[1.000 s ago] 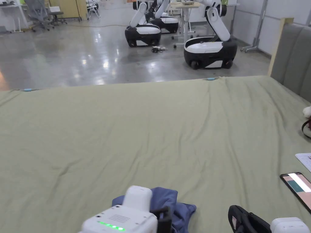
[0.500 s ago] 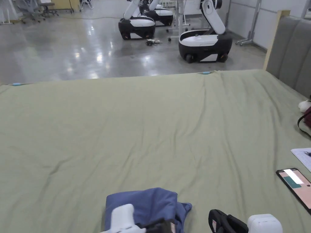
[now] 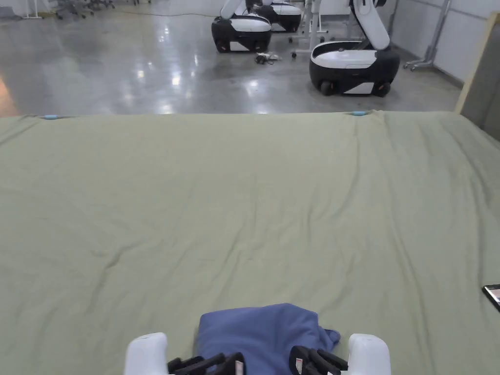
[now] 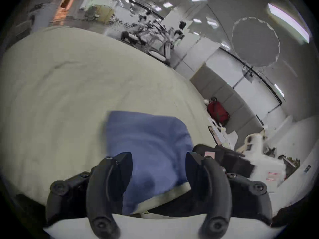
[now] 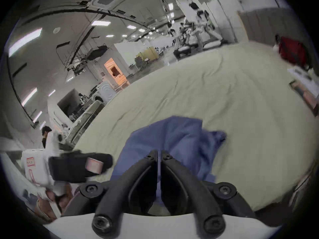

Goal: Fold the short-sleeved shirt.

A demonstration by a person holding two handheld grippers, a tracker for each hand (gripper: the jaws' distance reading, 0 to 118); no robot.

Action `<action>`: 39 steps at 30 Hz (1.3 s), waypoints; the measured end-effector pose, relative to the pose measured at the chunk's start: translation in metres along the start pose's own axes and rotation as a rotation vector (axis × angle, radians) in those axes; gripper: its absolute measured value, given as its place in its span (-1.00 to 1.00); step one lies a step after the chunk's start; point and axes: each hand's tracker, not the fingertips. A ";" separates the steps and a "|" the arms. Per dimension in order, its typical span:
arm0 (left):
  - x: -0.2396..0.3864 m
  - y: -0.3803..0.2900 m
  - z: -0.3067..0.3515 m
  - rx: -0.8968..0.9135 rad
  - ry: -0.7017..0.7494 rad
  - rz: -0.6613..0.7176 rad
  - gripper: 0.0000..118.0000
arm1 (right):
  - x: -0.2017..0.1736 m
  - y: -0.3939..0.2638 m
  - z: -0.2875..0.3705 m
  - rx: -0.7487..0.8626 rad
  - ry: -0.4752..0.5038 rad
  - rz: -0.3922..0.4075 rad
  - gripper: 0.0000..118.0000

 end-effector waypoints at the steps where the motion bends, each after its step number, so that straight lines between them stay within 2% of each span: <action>1: -0.016 0.001 0.007 0.005 -0.001 0.030 0.33 | 0.004 -0.004 -0.005 -0.016 -0.033 -0.012 -0.87; 3: -0.046 0.002 0.013 0.005 -0.009 0.124 0.64 | 0.012 -0.010 -0.015 -0.067 -0.146 -0.017 -0.87; 4: -0.063 0.000 0.011 -0.021 -0.048 0.212 0.67 | 0.017 -0.013 -0.019 -0.090 -0.201 -0.019 -0.89; 5: -0.078 -0.001 0.006 -0.062 -0.093 0.304 0.70 | 0.023 -0.015 -0.019 -0.075 -0.155 -0.046 -0.90; 6: -0.090 -0.005 0.000 -0.087 -0.151 0.391 0.70 | 0.025 -0.014 -0.017 -0.061 -0.130 -0.091 -0.90; 9: -0.116 -0.024 -0.043 -0.176 -0.461 0.647 0.70 | 0.018 -0.009 -0.014 -0.062 -0.136 -0.049 -0.90; 11: -0.116 -0.033 -0.072 -0.149 -0.637 0.697 0.65 | 0.018 -0.010 -0.015 -0.062 -0.137 -0.041 -0.90; 12: -0.112 -0.032 -0.087 -0.190 -0.656 0.696 0.54 | 0.018 -0.010 -0.013 -0.056 -0.132 -0.044 -0.90; 13: -0.102 -0.029 -0.097 -0.206 -0.607 0.673 0.27 | 0.018 -0.011 -0.012 -0.052 -0.128 -0.051 -0.90; 14: -0.094 -0.026 -0.102 -0.211 -0.525 0.623 -0.22 | 0.019 -0.011 -0.011 -0.049 -0.125 -0.055 -0.90; 15: -0.083 -0.024 -0.108 -0.235 -0.423 0.559 -0.45 | 0.018 -0.011 -0.010 -0.047 -0.122 -0.057 -0.90; 16: -0.081 -0.024 -0.114 -0.244 -0.346 0.525 -0.45 | 0.017 -0.010 -0.009 -0.043 -0.132 -0.056 -0.90; 17: -0.081 -0.023 -0.113 -0.230 -0.416 0.568 -0.46 | 0.017 -0.010 -0.006 -0.041 -0.135 -0.053 -0.90; 18: -0.081 -0.017 -0.106 -0.233 -0.415 0.572 -0.46 | 0.017 -0.009 -0.004 -0.039 -0.129 -0.052 -0.90; 22: -0.071 0.011 -0.074 -0.239 -0.233 0.355 -0.47 | 0.008 -0.005 0.007 -0.018 -0.128 -0.037 -0.90; 26: -0.105 0.042 -0.027 -0.216 -0.179 0.333 -0.47 | -0.012 -0.002 0.008 -0.011 -0.138 0.008 -0.90; 31: -0.200 0.075 0.047 -0.141 -0.042 0.319 -0.47 | -0.038 -0.006 0.000 -0.018 -0.129 0.033 -0.90; 35: -0.289 0.096 0.110 -0.101 0.032 0.415 -0.47 | -0.060 -0.013 -0.010 -0.032 -0.114 0.060 -0.90; 39: -0.356 0.130 0.177 -0.050 0.187 0.375 -0.47 | -0.079 -0.018 -0.019 -0.048 -0.110 0.087 -0.90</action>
